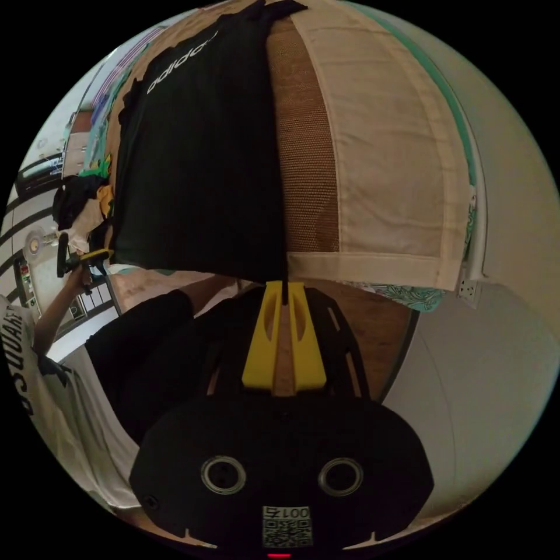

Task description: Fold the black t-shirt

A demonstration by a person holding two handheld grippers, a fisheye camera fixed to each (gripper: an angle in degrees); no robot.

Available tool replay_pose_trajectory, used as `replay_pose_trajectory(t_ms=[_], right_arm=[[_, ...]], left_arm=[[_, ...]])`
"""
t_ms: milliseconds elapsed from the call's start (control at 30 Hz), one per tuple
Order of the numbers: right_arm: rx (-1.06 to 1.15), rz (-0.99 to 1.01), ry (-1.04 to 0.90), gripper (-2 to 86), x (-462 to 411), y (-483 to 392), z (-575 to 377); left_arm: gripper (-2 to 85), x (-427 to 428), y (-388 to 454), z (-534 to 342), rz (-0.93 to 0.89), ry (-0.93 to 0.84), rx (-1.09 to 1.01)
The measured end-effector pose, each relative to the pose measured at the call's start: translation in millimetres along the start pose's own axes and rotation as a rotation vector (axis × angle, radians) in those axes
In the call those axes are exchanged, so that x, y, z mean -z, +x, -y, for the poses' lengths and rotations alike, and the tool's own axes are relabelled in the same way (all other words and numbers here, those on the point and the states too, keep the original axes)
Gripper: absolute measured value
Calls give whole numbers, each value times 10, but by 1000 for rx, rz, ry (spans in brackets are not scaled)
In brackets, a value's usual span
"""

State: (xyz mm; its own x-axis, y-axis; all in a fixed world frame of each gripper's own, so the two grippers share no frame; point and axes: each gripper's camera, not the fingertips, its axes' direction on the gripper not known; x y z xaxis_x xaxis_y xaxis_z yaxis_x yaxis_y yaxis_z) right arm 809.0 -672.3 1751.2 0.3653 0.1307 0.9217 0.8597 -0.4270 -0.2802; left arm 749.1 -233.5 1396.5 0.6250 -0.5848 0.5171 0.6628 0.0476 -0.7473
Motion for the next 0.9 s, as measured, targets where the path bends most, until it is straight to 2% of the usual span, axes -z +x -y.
replay_pose_trajectory(t_ms=[100,233,333,400,500,567,633,767,900], right_arm=[[53,-57,-40,23,-44,-108,-141],[203,-289,-157,36,84,-394,-339],[342,-443,-37,58,602,-801,-270],[438,-536,152,75,1077,-1113,77],[570,-585,379,88,1549,-1398,795],[638,-596,468,93,1739,-1508,1301],[672,-595,500,96,1848,-1563,1852],[621,-656,392,104,1760,-1499,3000],[541,-611,308,105,1595,-1334,3607]], left_arm=[[14,-3,-103,-153,-67,32,76],[13,200,75,-275,63,-10,65],[30,557,450,-216,269,26,-14],[41,825,676,-33,330,119,-58],[57,1252,958,595,336,324,-170],[64,1523,1072,1289,382,442,-254],[62,1624,1070,1821,437,488,-295],[62,1458,772,2953,533,380,-250],[61,1290,446,3406,442,330,-165]])
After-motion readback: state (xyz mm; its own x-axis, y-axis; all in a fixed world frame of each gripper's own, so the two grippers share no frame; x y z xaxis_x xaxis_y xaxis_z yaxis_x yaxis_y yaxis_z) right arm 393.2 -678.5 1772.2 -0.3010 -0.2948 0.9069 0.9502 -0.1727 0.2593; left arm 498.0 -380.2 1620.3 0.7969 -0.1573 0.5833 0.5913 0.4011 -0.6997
